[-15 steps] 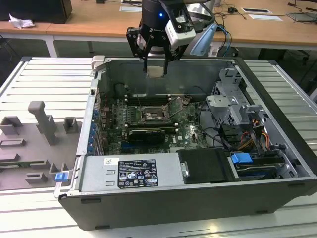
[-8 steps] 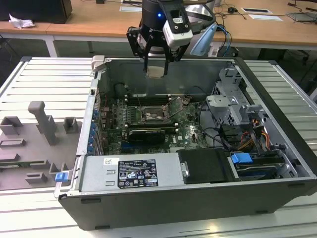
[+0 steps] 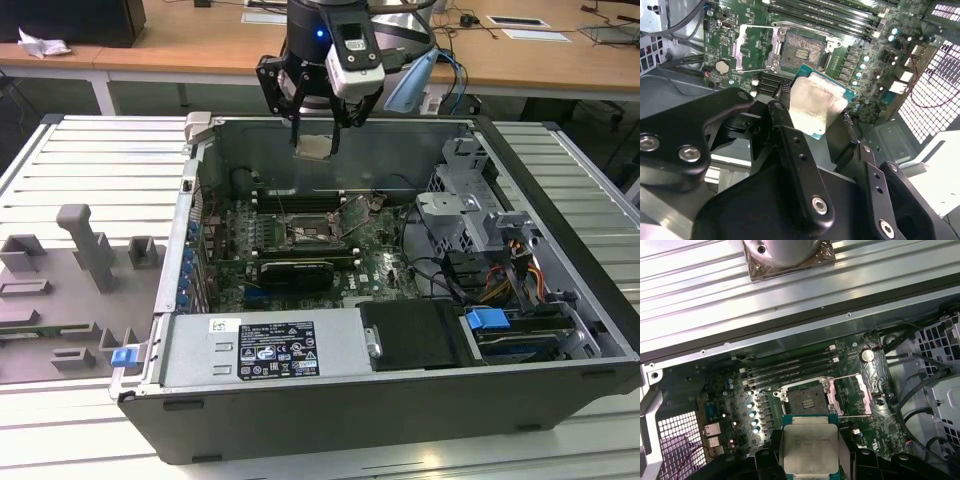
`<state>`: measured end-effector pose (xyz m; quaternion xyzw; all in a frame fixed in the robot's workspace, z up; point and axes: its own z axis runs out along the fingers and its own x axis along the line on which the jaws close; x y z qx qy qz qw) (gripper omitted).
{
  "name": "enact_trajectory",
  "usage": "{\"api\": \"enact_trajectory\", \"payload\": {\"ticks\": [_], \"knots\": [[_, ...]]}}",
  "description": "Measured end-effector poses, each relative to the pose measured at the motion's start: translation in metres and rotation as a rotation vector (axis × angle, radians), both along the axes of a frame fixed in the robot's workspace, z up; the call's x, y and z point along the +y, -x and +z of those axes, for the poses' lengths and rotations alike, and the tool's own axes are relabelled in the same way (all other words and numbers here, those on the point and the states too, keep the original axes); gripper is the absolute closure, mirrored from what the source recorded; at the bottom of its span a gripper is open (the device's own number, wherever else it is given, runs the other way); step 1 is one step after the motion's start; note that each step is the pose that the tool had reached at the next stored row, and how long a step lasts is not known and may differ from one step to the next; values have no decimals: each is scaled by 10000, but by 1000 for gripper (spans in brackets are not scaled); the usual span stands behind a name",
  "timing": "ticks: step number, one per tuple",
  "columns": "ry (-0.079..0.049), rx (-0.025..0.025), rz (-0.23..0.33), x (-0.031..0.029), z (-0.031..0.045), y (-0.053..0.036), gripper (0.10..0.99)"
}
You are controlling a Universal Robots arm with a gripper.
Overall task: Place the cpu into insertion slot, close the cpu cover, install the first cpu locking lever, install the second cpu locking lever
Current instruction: 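Place the cpu into insertion slot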
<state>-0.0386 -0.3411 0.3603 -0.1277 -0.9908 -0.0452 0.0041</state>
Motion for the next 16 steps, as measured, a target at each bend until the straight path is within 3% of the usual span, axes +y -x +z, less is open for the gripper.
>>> {"api": "enact_trajectory", "payload": {"ticks": [16], "knots": [[-1,0,-1133,0,-40,0,557]]}}
